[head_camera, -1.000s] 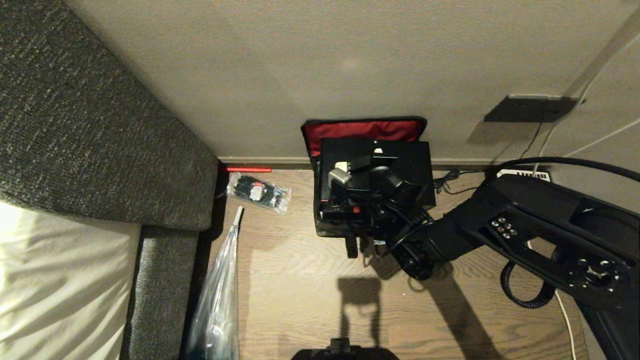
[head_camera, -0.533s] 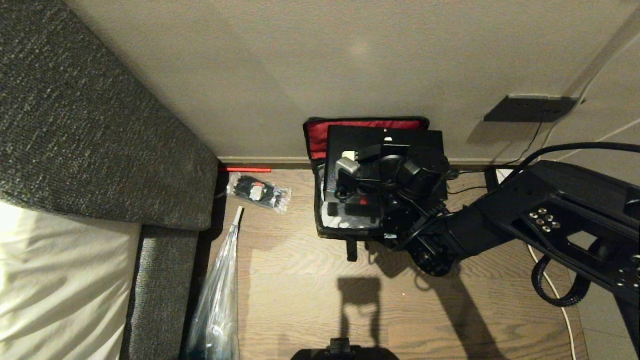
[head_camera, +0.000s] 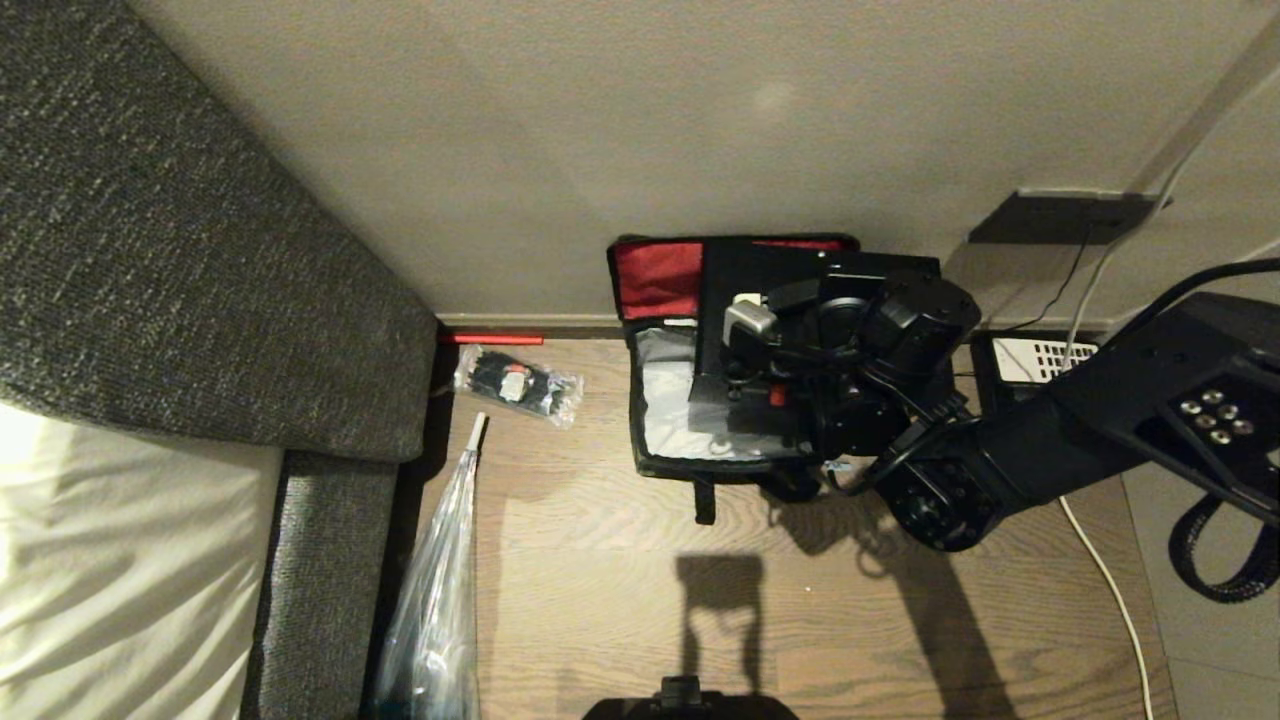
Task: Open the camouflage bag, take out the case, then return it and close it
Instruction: Release the handle
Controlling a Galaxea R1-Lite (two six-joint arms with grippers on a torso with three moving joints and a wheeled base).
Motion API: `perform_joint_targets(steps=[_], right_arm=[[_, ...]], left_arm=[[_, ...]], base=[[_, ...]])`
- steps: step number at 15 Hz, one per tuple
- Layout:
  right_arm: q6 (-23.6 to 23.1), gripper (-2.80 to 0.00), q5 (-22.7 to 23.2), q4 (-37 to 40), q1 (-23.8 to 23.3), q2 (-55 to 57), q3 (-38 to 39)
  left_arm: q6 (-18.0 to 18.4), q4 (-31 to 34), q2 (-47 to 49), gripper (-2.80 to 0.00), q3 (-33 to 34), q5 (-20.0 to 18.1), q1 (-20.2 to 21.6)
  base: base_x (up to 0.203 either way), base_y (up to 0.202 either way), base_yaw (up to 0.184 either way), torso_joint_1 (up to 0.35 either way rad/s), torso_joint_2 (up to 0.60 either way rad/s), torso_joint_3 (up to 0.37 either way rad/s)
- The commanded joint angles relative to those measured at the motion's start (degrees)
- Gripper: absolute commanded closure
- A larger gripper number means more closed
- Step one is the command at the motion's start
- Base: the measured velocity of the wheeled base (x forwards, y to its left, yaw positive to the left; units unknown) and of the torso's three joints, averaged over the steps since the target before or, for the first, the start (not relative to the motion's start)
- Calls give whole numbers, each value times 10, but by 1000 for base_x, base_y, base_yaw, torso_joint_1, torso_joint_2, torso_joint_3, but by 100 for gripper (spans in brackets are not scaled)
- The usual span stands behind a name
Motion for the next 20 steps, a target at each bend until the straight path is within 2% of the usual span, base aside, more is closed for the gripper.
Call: perform_joint_targets(steps=[1, 10, 20], right_arm=[[-5, 0, -3, -6, -17, -38, 36], [0, 0, -3, -9, -67, -109, 129], [15, 0, -4, -11, -146, -140, 174]], left_arm=[[0, 0, 0, 0, 0, 0, 0], [0, 0, 0, 0, 0, 0, 0], [0, 0, 0, 0, 0, 0, 0]], base=[[0, 0, 0, 0, 0, 0], [0, 0, 0, 0, 0, 0], [0, 0, 0, 0, 0, 0]])
